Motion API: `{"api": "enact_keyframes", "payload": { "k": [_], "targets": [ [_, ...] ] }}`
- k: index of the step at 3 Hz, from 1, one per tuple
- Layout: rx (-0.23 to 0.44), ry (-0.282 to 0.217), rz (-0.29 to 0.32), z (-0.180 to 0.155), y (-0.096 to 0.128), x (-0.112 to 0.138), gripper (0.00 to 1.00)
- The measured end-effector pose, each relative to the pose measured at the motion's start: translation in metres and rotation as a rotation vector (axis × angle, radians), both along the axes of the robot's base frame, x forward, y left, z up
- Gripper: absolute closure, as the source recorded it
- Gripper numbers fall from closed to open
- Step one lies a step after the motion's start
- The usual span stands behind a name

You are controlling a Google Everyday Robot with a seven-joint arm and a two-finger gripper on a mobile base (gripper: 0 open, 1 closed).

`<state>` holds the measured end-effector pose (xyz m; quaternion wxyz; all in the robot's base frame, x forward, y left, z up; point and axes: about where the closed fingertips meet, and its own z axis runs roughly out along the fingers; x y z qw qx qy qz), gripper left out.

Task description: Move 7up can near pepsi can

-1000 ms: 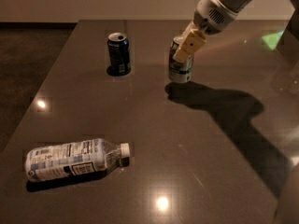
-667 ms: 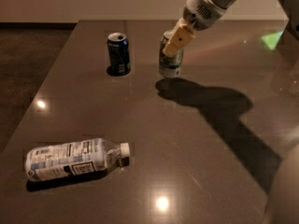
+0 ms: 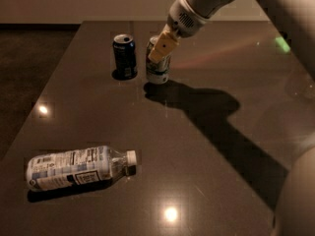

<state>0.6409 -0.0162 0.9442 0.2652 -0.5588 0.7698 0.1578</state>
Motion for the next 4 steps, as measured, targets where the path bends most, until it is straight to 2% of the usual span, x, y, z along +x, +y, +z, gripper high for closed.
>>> {"api": "enact_keyframes", "payload": {
  "k": [1, 2, 3, 4],
  "targets": [
    [0.007, -0.007, 0.003, -0.009, 0.021, 0.002, 1.00],
    [-0.007, -0.024, -0.003, -0.016, 0.034, 0.006, 0.85],
    [-0.045, -0.028, -0.003, -0.025, 0.039, 0.008, 0.62],
    [-0.052, -0.027, -0.001, -0.027, 0.040, 0.009, 0.38]
  ]
}}
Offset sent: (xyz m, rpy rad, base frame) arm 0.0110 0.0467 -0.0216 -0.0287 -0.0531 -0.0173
